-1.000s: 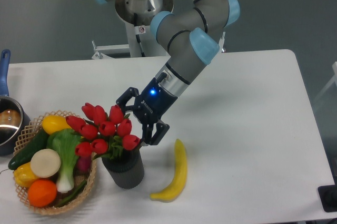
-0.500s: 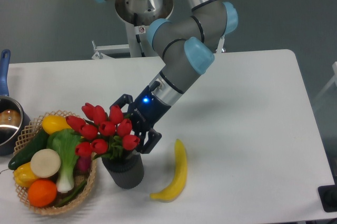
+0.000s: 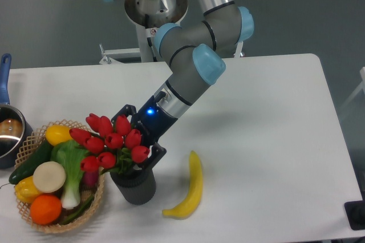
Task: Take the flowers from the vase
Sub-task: 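Close the gripper on the tulip stems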
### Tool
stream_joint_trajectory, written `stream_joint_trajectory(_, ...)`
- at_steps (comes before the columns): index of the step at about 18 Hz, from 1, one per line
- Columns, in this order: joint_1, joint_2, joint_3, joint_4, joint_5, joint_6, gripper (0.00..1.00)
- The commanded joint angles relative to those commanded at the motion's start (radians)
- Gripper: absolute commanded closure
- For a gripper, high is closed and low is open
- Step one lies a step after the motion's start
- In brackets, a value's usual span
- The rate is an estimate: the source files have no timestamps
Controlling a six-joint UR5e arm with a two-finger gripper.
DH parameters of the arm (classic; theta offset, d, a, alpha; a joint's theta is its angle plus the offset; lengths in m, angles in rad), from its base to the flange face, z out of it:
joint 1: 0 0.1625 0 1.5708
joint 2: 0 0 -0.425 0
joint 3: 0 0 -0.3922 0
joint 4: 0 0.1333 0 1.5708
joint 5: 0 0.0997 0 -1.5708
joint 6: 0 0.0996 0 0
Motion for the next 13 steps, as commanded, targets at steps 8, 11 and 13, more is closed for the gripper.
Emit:
stream_joint_trajectory(8,-0.002,0.002,-0.009,0.000,0.000,0.000,0.30)
stream_joint_trajectory(11,-0.002,0.003,-0.011,0.000,-0.003,0.000,0.37)
stream_joint_trajectory(13,-0.002,0.003,-0.009,0.000,-0.006,0.000,0.41)
